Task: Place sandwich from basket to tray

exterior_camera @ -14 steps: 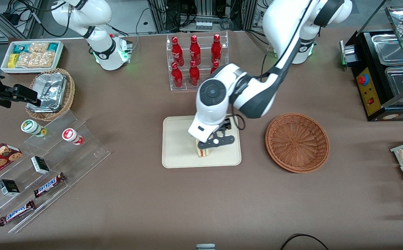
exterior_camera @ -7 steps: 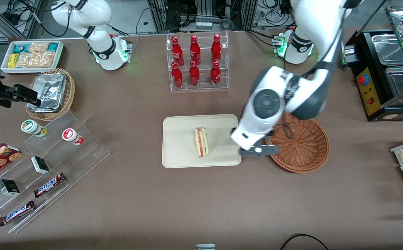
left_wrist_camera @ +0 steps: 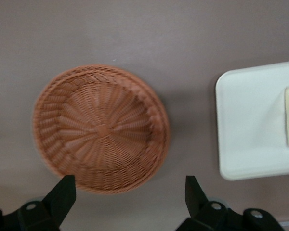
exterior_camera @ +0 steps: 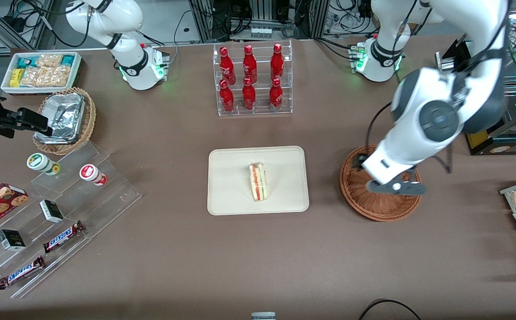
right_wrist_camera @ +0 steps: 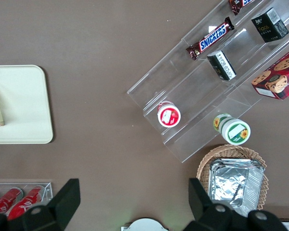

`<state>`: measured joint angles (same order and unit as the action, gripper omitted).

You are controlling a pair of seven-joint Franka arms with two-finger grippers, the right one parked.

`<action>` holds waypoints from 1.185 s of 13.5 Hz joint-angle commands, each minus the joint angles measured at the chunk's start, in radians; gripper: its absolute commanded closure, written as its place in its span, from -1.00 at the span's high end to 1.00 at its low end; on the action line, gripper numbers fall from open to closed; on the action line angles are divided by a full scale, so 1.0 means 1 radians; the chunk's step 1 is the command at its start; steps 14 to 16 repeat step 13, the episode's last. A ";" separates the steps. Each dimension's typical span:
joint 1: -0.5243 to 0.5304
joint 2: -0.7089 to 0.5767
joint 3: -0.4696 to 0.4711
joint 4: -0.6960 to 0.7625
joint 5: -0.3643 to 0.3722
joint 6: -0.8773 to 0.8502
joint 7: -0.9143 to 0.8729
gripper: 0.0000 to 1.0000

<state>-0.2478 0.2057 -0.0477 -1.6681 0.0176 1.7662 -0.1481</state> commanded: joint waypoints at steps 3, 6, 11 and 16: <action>0.148 -0.161 -0.050 -0.055 0.004 -0.094 0.180 1.00; 0.258 -0.198 -0.083 0.010 0.005 -0.203 0.326 1.00; 0.289 -0.256 -0.072 0.039 0.005 -0.254 0.335 1.00; 0.289 -0.270 -0.072 0.039 -0.002 -0.257 0.312 1.00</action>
